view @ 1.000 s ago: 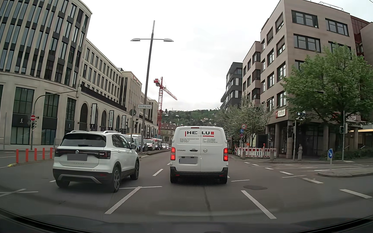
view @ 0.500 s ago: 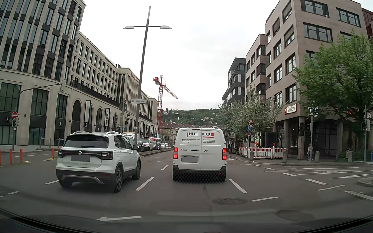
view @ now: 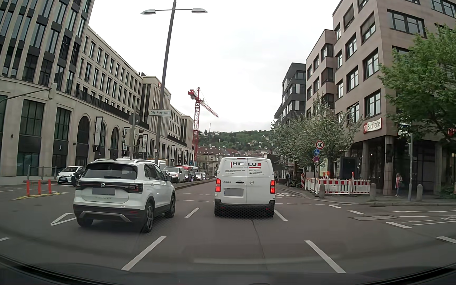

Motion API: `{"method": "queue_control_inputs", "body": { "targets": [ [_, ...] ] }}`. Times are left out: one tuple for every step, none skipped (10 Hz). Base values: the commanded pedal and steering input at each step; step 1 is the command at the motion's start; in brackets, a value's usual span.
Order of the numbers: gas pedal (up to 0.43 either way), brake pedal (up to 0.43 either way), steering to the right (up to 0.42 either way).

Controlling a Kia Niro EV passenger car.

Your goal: Follow the waypoints while adhering to traffic rules and regulations

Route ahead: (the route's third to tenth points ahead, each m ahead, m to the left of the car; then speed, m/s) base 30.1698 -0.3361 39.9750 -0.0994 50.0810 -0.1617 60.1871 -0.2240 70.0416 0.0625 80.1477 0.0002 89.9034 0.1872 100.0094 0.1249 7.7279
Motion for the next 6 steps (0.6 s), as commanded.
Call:
{"method": "queue_control_inputs", "body": {
  "targets": [
    [0.197,0.000,0.000],
    [0.197,0.000,0.003],
    [0.197,0.000,0.005],
    [0.197,0.000,0.008],
    [0.197,0.000,0.011],
    [0.197,0.000,0.008]
  ]
}}
